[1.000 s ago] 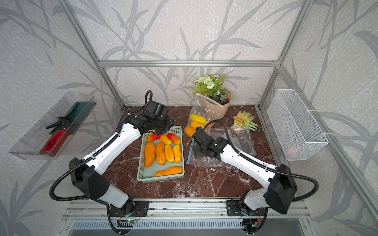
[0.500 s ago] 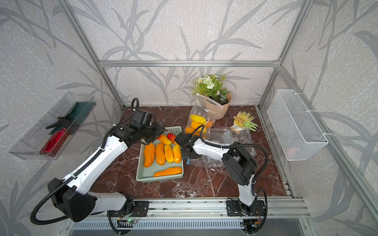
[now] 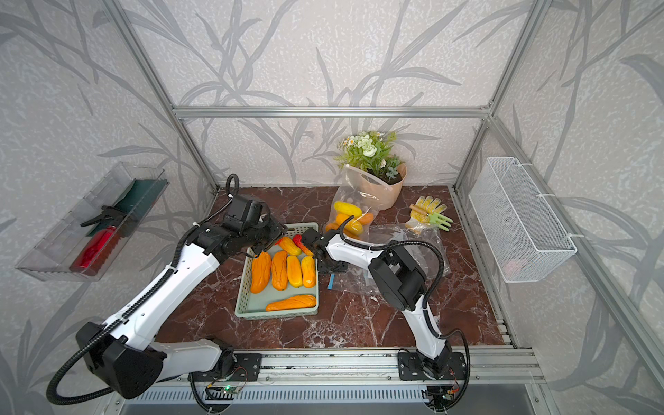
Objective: Place the mango in a zip-top bag and seal the zipper
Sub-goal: Pick up the zipper food storage bag.
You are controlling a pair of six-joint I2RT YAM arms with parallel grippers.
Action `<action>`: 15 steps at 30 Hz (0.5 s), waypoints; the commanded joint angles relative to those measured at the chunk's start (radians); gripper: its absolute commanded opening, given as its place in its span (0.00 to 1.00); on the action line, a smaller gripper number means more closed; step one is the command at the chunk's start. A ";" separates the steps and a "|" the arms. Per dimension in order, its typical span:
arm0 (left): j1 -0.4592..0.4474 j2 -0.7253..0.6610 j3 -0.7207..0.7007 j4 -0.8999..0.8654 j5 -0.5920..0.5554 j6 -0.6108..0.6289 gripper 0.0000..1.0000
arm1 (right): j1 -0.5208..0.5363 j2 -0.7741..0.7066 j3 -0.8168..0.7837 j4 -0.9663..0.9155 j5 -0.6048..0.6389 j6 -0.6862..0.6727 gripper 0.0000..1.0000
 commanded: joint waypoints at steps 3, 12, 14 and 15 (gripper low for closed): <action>0.007 -0.022 -0.009 0.001 -0.008 -0.004 0.44 | -0.001 0.021 0.027 -0.097 0.044 0.018 0.39; 0.006 -0.023 -0.015 0.007 -0.002 -0.007 0.43 | -0.005 0.024 0.050 -0.126 0.055 0.011 0.21; 0.007 -0.024 -0.018 0.009 -0.001 -0.009 0.42 | -0.005 0.022 0.050 -0.131 0.057 0.011 0.14; 0.007 -0.027 -0.020 0.009 -0.002 -0.010 0.42 | -0.005 0.022 0.049 -0.132 0.058 0.011 0.12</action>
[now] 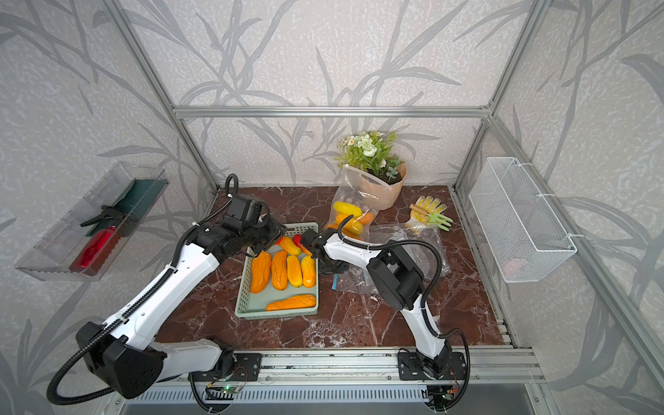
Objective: Place the mango in a zip-top bag and seal the zipper
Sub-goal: Pick up the zipper food storage bag.
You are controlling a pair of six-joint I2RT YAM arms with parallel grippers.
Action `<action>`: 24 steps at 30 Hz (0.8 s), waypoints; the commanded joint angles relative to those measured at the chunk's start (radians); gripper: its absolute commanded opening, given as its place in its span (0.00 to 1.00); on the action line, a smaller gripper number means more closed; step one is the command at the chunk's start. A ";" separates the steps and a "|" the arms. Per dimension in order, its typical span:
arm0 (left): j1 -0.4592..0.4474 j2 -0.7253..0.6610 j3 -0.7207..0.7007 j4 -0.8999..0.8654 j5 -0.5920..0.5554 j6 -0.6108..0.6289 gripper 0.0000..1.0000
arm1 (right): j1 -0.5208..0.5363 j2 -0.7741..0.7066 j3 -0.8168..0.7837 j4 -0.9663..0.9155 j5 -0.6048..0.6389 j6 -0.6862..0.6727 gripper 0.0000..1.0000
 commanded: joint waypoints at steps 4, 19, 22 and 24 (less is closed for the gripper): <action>0.005 -0.028 -0.019 0.009 -0.010 -0.005 0.41 | -0.005 0.000 0.008 -0.046 0.031 0.000 0.04; 0.004 -0.031 -0.021 0.014 -0.011 -0.012 0.40 | -0.021 0.045 0.022 -0.045 -0.007 -0.028 0.20; 0.004 -0.029 -0.020 0.018 -0.008 -0.012 0.39 | -0.021 0.059 0.030 -0.048 -0.013 -0.025 0.22; 0.005 -0.029 -0.020 0.017 -0.009 -0.011 0.39 | -0.023 0.062 0.030 -0.046 -0.017 -0.023 0.22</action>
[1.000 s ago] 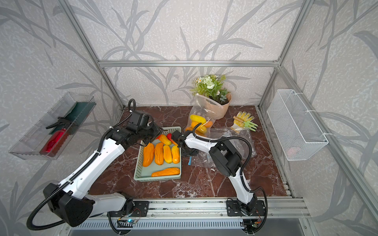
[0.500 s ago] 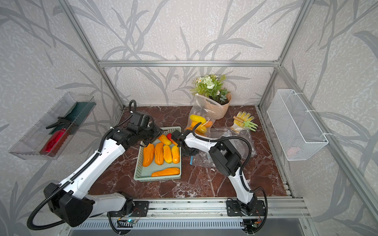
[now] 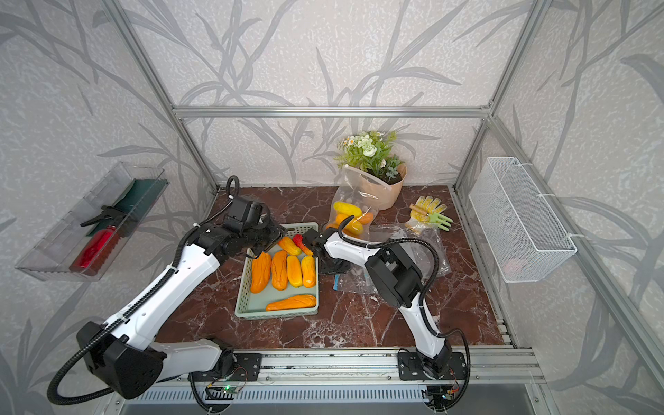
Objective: Place the mango in a zip-top bag and seal the zipper
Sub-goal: Pick up the zipper food storage bag.
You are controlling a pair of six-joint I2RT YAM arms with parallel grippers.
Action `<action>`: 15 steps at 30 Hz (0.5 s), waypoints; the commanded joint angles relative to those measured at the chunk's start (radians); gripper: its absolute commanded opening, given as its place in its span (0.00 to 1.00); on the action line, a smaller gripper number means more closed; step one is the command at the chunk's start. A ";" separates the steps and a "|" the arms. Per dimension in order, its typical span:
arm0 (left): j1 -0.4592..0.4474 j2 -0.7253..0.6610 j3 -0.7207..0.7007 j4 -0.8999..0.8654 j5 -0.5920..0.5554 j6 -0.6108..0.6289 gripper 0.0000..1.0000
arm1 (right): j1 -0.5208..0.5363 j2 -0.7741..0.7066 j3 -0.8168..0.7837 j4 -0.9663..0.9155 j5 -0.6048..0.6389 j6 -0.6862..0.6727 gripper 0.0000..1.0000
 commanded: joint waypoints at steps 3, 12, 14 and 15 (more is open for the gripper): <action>0.005 -0.026 -0.006 0.014 -0.013 -0.007 0.38 | -0.005 0.028 0.020 -0.026 -0.006 0.000 0.18; 0.005 -0.010 -0.005 0.021 0.009 -0.004 0.38 | 0.000 -0.063 0.027 -0.058 0.065 -0.010 0.00; 0.004 0.003 0.000 0.023 0.028 -0.002 0.38 | -0.006 -0.129 -0.002 -0.063 0.090 -0.031 0.00; 0.004 0.007 0.000 0.027 0.035 -0.003 0.38 | -0.009 -0.161 -0.016 -0.065 0.091 -0.044 0.00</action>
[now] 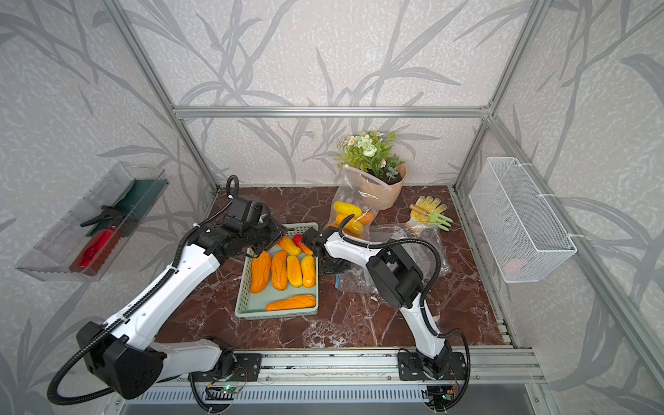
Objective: Place the mango in a zip-top bag and seal the zipper
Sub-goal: Pick up the zipper food storage bag.
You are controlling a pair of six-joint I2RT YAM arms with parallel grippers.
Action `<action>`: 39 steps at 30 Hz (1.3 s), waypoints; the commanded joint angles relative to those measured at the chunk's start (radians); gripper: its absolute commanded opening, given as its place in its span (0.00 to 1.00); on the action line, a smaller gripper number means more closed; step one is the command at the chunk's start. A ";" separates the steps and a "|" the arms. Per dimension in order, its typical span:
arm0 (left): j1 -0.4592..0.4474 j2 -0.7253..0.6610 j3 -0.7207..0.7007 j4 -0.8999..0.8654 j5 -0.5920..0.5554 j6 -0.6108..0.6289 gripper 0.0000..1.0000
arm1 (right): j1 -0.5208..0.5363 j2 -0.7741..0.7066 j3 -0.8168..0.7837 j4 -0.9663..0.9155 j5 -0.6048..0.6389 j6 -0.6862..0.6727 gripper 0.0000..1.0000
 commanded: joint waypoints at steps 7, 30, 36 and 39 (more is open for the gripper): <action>-0.006 0.068 0.017 0.053 0.085 -0.013 0.37 | -0.046 -0.303 -0.063 -0.071 -0.047 -0.193 0.00; -0.078 0.199 0.173 0.081 0.155 -0.016 0.41 | -0.294 -0.712 0.029 -0.190 -0.159 -0.417 0.00; -0.058 0.193 0.200 -0.046 0.083 -0.017 0.44 | -0.290 -0.769 -0.036 -0.057 -0.109 -0.345 0.00; -0.032 0.193 0.195 -0.138 0.052 0.006 0.45 | -0.247 -0.791 -0.075 -0.023 -0.045 -0.316 0.00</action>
